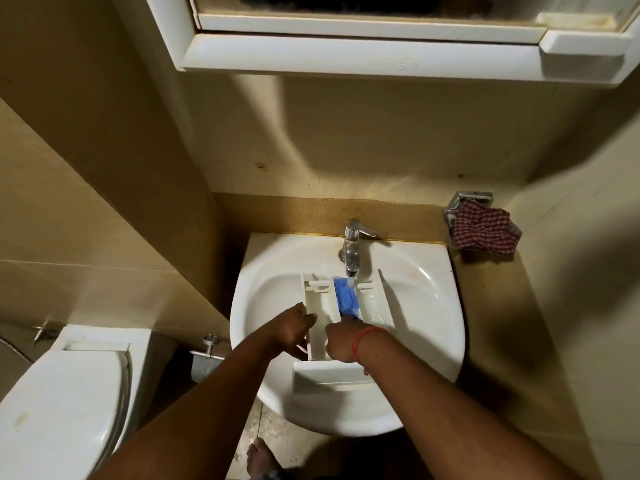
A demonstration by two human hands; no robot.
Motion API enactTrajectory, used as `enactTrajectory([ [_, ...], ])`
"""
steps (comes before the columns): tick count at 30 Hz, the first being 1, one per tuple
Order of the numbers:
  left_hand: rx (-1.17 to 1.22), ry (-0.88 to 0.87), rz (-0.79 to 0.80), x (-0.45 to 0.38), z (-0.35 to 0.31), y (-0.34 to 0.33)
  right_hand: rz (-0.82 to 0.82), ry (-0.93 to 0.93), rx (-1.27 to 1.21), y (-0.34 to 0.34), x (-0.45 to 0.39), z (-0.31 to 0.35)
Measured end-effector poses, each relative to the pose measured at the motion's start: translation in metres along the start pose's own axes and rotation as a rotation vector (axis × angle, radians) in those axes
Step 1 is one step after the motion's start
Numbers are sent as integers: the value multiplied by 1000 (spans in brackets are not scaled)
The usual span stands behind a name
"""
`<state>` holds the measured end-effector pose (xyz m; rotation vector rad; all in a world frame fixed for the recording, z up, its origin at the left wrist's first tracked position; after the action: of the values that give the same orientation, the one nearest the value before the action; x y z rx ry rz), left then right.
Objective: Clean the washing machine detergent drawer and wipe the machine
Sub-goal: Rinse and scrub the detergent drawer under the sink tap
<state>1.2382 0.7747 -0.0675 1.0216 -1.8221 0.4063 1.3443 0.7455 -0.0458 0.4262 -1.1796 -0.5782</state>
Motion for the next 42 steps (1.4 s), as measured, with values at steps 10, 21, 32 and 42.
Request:
enactTrajectory([
  [10,-114,-42,-22,-8,-1,-3,90,-61,-91,-10,-5,-1],
  [21,28,-1,-35,-10,5,-1,200,-13,-36,-11,-6,4],
  [32,31,-26,-41,-9,3,-2,185,-45,-100,-11,-11,-2],
  [42,20,-33,-40,-7,2,-2,102,-115,-117,-6,-4,4],
])
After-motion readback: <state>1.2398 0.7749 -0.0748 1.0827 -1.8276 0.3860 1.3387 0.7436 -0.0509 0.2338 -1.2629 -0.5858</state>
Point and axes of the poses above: each hand's wrist, its own x-axis away from the middle knuckle, its own y-axis out of the back of the hand, z = x × y, the point moved 7 cm from there along -x, towards the middle knuckle, and after that the axes turned 12 degrees about y, right-handed, at the moved point
